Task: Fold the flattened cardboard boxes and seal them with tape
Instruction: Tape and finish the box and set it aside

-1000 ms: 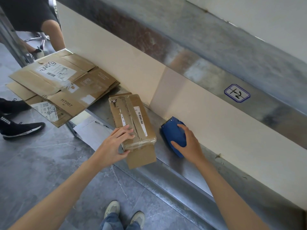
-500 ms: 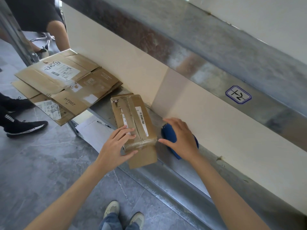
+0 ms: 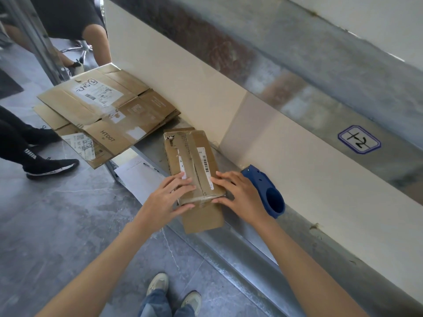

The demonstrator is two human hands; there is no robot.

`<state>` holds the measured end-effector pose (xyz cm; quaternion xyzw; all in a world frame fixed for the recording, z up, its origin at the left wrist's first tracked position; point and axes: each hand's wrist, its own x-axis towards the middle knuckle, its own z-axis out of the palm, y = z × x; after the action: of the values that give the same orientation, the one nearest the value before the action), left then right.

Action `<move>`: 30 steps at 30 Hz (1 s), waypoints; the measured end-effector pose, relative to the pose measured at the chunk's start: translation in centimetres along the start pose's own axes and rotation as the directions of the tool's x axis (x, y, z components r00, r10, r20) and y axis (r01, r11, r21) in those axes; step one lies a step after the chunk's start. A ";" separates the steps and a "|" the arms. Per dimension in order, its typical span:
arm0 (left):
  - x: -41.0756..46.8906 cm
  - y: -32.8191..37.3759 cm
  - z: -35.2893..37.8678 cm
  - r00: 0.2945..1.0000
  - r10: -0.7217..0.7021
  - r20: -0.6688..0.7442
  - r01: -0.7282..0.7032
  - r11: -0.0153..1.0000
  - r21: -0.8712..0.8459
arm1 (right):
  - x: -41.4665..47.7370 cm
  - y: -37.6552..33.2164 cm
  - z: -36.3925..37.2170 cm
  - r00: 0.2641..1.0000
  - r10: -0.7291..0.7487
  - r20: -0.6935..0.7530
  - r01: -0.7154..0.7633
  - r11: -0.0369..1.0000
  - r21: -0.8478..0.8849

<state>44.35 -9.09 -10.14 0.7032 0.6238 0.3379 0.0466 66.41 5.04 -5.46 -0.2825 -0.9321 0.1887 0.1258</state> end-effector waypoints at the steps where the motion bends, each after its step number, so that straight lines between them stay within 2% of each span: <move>1: 0.0 0.0 -0.2 1.000 -0.010 0.013 0.010 1.000 -0.017 | -0.1 0.0 -0.1 1.000 0.001 0.009 -0.001 1.000 -0.001; 4: 0.0 0.2 -0.8 0.997 -0.057 0.044 0.060 0.996 -0.067 | -0.2 -0.2 -0.4 0.999 0.027 0.031 -0.028 0.999 0.020; 8: -0.1 1.4 -0.2 0.988 -0.147 -0.039 0.141 0.982 -0.125 | -0.5 -1.2 -0.5 0.995 0.089 0.043 -0.092 0.992 0.083; 12: -0.1 2.5 0.9 0.969 -0.189 -0.161 0.169 0.977 -0.129 | -0.4 -2.9 0.5 0.984 0.174 -0.043 -0.167 0.978 0.126; 18: -0.2 2.5 1.6 0.959 -0.217 -0.181 0.187 0.967 -0.171 | 0.1 -3.9 2.0 0.951 0.258 -0.169 -0.225 0.956 0.190; 25: -0.4 1.2 1.0 0.978 -0.166 -0.129 0.131 0.960 -0.246 | 0.5 -3.5 2.1 0.945 0.254 -0.204 -0.214 0.957 0.198; 30: -0.4 0.7 0.2 0.986 -0.156 -0.057 0.137 0.959 -0.248 | 0.7 -2.9 0.9 0.965 0.224 -0.139 -0.186 0.953 0.239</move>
<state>45.09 -9.54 -10.10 0.6307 0.6292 0.4341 0.1335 64.18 2.95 -5.01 -0.3765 -0.8568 0.2808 0.2129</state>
